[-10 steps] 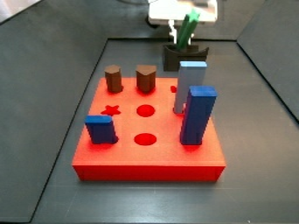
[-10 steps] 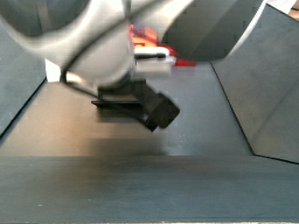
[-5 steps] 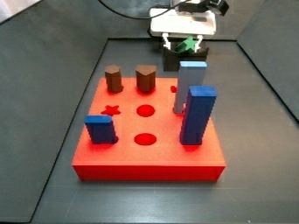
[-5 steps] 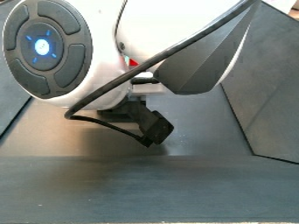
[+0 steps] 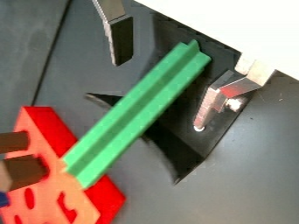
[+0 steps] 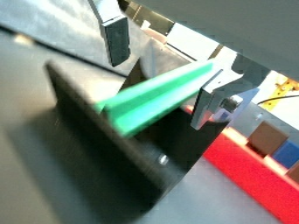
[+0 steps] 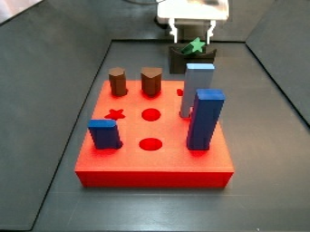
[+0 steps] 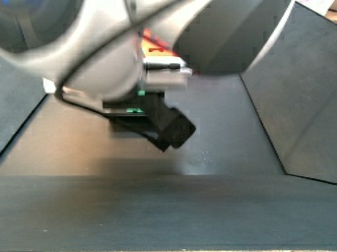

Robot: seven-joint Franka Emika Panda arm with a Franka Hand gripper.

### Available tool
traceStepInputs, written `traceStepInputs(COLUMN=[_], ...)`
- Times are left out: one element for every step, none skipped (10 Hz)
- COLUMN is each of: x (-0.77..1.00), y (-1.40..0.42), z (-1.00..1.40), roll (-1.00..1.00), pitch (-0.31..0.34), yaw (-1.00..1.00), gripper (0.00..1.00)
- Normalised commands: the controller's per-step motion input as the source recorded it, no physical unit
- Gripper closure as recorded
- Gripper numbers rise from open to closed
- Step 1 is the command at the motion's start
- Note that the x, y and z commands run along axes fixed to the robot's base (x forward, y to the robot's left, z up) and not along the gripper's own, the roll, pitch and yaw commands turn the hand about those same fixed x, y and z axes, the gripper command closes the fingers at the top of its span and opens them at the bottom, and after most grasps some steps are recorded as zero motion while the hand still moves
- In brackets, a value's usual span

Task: Pick up the star object. Move up. Place the star object on the fixture. Regrasp the star object. Move to above the board. Insert the star object.
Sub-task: Regrasp the star object.

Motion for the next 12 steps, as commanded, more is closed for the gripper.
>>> traceStepInputs(x=[-0.04,-0.03,-0.03,-0.03,-0.03,0.02,0.02,-0.01,-0.03,-0.06,-0.06,-0.06], y=[0.00,0.00,0.00,0.00,0.00,-1.00,-1.00,-1.00,-1.00,-1.00,-1.00,-1.00], z=[0.91,0.74,0.57,0.34,0.23,0.93,0.93,0.93,0.92,0.87,0.80,0.72], roll=[0.07,0.06,0.05,0.05,0.05,1.00,1.00,1.00,1.00,1.00,1.00,1.00], pitch=[0.014,0.030,0.046,0.071,0.080,0.053,0.050,0.042,0.036,0.028,0.025,0.023], yaw=[0.01,0.02,0.02,0.01,0.01,0.03,0.02,0.02,0.02,0.02,0.02,0.02], gripper=[0.00,0.00,0.00,0.00,0.00,0.00,0.00,0.00,0.00,0.00,0.00,0.00])
